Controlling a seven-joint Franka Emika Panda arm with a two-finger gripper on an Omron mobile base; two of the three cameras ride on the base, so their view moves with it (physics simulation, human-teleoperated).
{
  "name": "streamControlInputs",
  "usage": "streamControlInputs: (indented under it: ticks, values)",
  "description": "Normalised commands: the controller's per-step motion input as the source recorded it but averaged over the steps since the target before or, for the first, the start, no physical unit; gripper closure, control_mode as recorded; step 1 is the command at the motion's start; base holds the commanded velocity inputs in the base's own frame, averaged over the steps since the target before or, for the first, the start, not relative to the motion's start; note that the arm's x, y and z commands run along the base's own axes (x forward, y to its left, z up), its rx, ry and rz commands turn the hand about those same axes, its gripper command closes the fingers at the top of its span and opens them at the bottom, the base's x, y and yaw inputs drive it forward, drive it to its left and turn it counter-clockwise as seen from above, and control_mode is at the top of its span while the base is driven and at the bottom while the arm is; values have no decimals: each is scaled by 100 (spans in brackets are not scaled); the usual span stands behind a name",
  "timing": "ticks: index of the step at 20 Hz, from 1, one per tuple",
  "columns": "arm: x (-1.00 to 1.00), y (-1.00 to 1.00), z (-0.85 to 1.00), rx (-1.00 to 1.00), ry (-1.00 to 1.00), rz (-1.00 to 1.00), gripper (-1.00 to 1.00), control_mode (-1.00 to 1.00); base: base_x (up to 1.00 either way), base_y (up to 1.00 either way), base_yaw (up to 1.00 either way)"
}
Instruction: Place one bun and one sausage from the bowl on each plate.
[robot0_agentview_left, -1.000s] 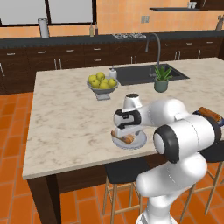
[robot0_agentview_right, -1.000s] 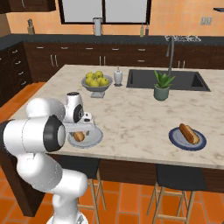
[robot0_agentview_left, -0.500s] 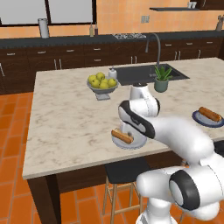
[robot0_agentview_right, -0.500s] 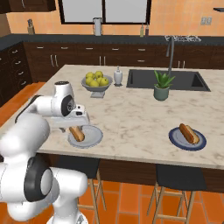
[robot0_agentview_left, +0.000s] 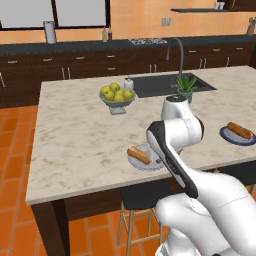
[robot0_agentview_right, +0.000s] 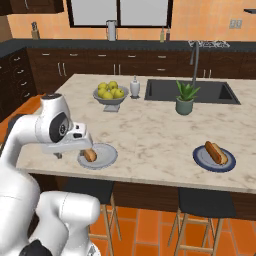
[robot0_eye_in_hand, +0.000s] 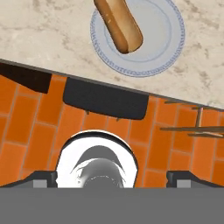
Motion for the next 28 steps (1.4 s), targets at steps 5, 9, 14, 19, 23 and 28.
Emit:
streamControlInputs:
  ticks: [5,9,14,19,23,28]
  values:
    - [-54,-17,23,1,-10,0,-100,-100,0,0,0]
    - [-30,-24,20,6,-12,0,-100,-100,0,0,0]
    - [-1,-2,0,1,-2,0,-100,-100,0,0,0]
    - [0,0,0,0,0,0,-100,100,-6,-3,0]
    - [0,0,0,0,0,0,-100,100,-78,-64,-15]
    - [0,0,0,0,0,0,-100,100,-52,-99,-32]
